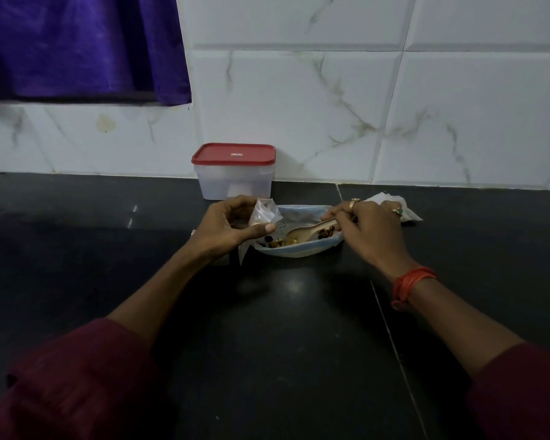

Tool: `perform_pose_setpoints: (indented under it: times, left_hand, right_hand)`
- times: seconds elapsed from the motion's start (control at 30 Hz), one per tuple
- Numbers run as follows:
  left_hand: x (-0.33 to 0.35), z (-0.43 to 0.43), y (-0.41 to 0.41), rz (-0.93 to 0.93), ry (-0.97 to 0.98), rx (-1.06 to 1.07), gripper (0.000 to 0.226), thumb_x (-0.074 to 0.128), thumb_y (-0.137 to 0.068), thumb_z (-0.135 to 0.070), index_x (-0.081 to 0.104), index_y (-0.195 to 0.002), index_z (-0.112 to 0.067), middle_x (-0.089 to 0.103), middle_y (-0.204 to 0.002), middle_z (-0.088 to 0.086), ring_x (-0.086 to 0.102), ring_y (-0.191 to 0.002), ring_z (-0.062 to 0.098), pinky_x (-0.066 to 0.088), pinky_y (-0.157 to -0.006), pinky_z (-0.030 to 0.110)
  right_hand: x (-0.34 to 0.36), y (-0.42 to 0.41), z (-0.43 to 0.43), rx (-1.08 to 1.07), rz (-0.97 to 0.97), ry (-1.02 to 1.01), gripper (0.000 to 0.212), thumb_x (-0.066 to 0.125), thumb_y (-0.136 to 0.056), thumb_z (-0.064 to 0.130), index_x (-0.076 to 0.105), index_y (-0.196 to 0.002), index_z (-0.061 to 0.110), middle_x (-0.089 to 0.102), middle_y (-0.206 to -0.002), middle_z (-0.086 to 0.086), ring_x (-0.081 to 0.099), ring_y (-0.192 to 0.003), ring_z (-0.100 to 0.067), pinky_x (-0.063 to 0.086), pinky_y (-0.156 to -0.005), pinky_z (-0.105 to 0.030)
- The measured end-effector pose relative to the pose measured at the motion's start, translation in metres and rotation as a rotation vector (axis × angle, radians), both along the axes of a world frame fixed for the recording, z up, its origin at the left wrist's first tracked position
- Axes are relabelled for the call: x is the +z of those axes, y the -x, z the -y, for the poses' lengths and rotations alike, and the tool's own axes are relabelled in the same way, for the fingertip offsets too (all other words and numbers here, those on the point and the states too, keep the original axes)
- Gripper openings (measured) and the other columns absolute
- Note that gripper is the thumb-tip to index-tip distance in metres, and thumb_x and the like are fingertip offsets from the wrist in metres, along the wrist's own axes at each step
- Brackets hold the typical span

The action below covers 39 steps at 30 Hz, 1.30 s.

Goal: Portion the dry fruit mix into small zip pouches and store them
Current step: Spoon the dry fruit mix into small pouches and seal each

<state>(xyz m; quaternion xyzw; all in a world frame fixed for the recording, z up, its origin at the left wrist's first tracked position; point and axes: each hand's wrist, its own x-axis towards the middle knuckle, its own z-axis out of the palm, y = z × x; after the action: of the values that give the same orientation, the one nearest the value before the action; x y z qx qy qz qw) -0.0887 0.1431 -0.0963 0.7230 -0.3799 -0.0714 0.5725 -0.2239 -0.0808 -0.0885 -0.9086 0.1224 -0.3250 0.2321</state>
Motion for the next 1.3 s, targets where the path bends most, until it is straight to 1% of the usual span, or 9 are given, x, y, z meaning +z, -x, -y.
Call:
perform_pose_setpoints:
  times: [0.13, 0.37, 0.5, 0.63, 0.77, 0.9, 1.0, 1.1, 1.3]
  left_hand:
    - [-0.001, 0.0, -0.002, 0.034, -0.013, 0.022, 0.044, 0.082, -0.078, -0.016, 0.066, -0.117, -0.027, 0.071, -0.112, -0.008, 0.068, -0.102, 0.004, 0.056, -0.081, 0.016]
    - [-0.001, -0.004, -0.004, 0.078, -0.078, 0.013, 0.05, 0.085, -0.074, -0.023, 0.065, -0.12, -0.026, 0.07, -0.109, -0.012, 0.067, -0.098, 0.002, 0.053, -0.078, 0.012]
    - [-0.001, -0.006, -0.006, 0.088, -0.119, -0.006, 0.049, 0.085, -0.075, -0.021, 0.064, -0.119, -0.028, 0.067, -0.11, -0.017, 0.064, -0.097, -0.005, 0.052, -0.076, 0.01]
    - [-0.003, -0.005, -0.01, 0.068, -0.122, 0.0, 0.047, 0.082, -0.078, -0.022, 0.065, -0.121, -0.024, 0.068, -0.11, -0.016, 0.066, -0.097, -0.003, 0.053, -0.076, 0.011]
    - [-0.004, -0.004, -0.012, 0.054, -0.115, 0.011, 0.047, 0.079, -0.081, -0.022, 0.064, -0.125, -0.018, 0.07, -0.11, -0.011, 0.067, -0.095, -0.001, 0.054, -0.077, 0.012]
    - [-0.004, -0.004, -0.01, 0.065, -0.082, 0.028, 0.042, 0.08, -0.081, -0.02, 0.064, -0.12, -0.022, 0.069, -0.108, -0.01, 0.067, -0.094, -0.002, 0.054, -0.076, 0.013]
    - [-0.004, -0.004, -0.01, 0.05, -0.033, 0.047, 0.041, 0.082, -0.077, -0.026, 0.066, -0.114, -0.029, 0.072, -0.109, -0.007, 0.069, -0.1, 0.007, 0.058, -0.083, 0.023]
    - [-0.004, -0.004, -0.009, 0.045, -0.017, 0.037, 0.044, 0.082, -0.072, -0.031, 0.067, -0.114, -0.03, 0.073, -0.109, -0.006, 0.07, -0.101, 0.01, 0.058, -0.085, 0.026]
    - [-0.003, -0.004, -0.006, 0.115, -0.035, 0.021, 0.048, 0.084, -0.075, -0.022, 0.066, -0.12, -0.023, 0.071, -0.111, -0.006, 0.068, -0.099, 0.004, 0.054, -0.08, 0.015]
  right_hand:
    - [-0.001, -0.001, -0.007, 0.077, -0.044, -0.041, 0.026, 0.053, -0.099, 0.025, 0.078, -0.096, 0.032, 0.063, -0.061, 0.015, 0.061, -0.061, -0.009, 0.046, -0.068, -0.031]
    - [0.0, -0.003, -0.006, 0.04, -0.103, -0.082, 0.031, 0.054, -0.096, 0.033, 0.08, -0.084, 0.023, 0.069, -0.067, 0.001, 0.067, -0.071, -0.018, 0.054, -0.07, -0.037]
    - [0.001, 0.0, -0.013, 0.129, -0.094, -0.169, 0.028, 0.055, -0.097, 0.023, 0.079, -0.089, 0.033, 0.068, -0.065, 0.01, 0.068, -0.072, -0.015, 0.057, -0.073, -0.041]
    - [0.004, 0.001, -0.015, 0.15, -0.121, -0.169, 0.044, 0.054, -0.096, 0.023, 0.071, -0.066, 0.05, 0.072, -0.07, 0.007, 0.069, -0.074, -0.017, 0.057, -0.075, -0.045]
    - [0.004, 0.001, -0.013, 0.081, -0.094, -0.119, 0.029, 0.055, -0.094, 0.027, 0.08, -0.083, 0.035, 0.068, -0.062, 0.002, 0.066, -0.066, -0.018, 0.056, -0.068, -0.042]
    - [0.006, 0.003, -0.018, 0.129, -0.128, -0.198, 0.043, 0.055, -0.096, 0.023, 0.071, -0.064, 0.046, 0.073, -0.068, 0.004, 0.069, -0.074, -0.013, 0.057, -0.076, -0.039]
    - [0.007, 0.002, -0.022, 0.133, -0.169, -0.261, 0.039, 0.053, -0.096, 0.02, 0.072, -0.069, 0.04, 0.074, -0.068, 0.003, 0.069, -0.079, -0.012, 0.055, -0.081, -0.031]
    - [0.007, 0.002, -0.022, 0.081, -0.125, -0.345, 0.042, 0.052, -0.094, 0.02, 0.071, -0.06, 0.036, 0.074, -0.068, 0.002, 0.067, -0.077, -0.009, 0.047, -0.069, -0.015]
    - [0.008, 0.003, -0.015, 0.006, -0.052, -0.471, 0.04, 0.052, -0.093, 0.021, 0.075, -0.061, 0.026, 0.072, -0.064, 0.004, 0.066, -0.077, -0.007, 0.045, -0.07, -0.02]
